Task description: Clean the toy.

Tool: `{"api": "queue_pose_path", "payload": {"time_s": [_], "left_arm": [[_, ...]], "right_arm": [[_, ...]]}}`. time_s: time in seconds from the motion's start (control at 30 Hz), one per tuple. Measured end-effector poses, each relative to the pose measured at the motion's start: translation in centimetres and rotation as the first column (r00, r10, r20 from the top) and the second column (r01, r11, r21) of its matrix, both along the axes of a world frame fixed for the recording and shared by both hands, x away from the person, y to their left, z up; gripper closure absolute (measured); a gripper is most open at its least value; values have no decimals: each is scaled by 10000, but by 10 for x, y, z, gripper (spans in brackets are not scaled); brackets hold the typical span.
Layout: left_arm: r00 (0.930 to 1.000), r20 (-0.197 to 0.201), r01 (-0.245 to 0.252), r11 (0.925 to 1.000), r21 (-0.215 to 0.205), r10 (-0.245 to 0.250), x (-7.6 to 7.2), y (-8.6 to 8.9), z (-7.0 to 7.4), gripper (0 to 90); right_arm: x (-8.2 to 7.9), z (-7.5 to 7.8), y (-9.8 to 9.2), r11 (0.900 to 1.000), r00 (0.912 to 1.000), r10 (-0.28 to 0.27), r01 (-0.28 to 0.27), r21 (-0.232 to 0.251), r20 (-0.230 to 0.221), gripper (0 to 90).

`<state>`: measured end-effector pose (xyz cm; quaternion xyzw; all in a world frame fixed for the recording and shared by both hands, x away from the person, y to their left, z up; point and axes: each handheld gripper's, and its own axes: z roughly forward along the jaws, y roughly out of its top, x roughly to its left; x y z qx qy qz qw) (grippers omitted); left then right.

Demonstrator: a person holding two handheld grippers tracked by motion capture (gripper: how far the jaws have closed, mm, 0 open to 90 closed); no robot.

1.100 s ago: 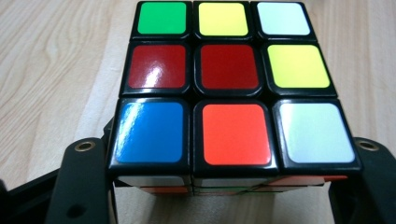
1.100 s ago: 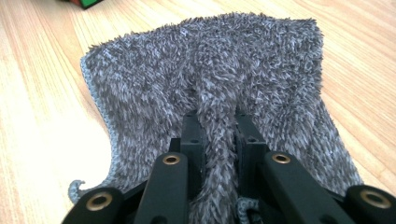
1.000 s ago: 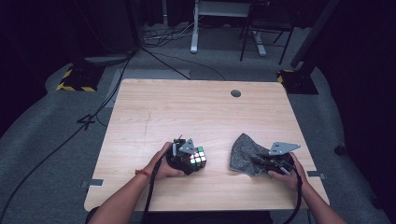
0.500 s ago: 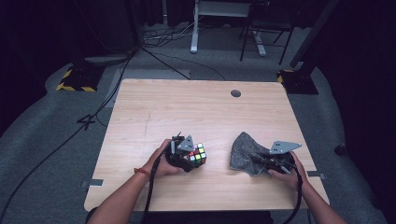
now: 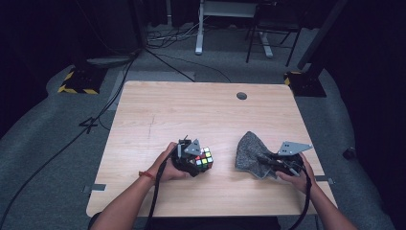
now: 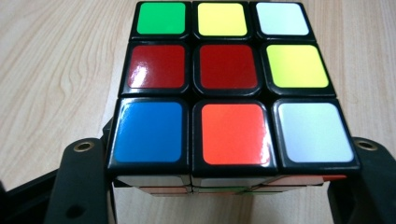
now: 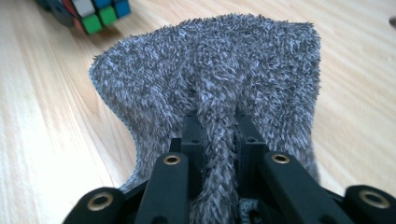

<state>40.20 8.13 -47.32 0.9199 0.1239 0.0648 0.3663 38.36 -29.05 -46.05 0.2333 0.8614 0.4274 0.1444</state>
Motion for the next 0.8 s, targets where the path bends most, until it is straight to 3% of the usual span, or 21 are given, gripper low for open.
{"api": "queue_pose_path", "payload": {"time_s": [0.13, 0.3, 0.47, 0.57, 0.63, 0.8], "left_arm": [[9995, 255, 195, 9996, 188, -200, 1, -8, 4, 339], [9987, 336, 371, 9993, 74, -373, 3, -20, 12, 339], [9966, 510, 634, 9974, 339, -651, 2, -33, 12, 339], [9962, 467, 718, 9970, 305, -732, -1, -36, 13, 339], [9958, 509, 756, 9970, 175, -764, -2, -37, 15, 339], [9953, 479, 826, 9961, 316, -841, -3, -43, 18, 339]], "right_arm": [[0, 12, 12, 9994, 9993, 318, -320, 90, 175, 781], [0, 28, 31, 9967, 9963, 797, -802, 145, 336, 781], [1, 48, 52, 9873, 9881, 1456, -1483, 577, 486, 781], [0, 51, 59, 9836, 9856, 1665, -1682, 658, 297, 781], [-1, 50, 67, 9836, 9842, 1751, -1760, 401, 246, 780], [-4, 48, 87, 9771, 9771, 2124, -2125, 82, 140, 779]]}}
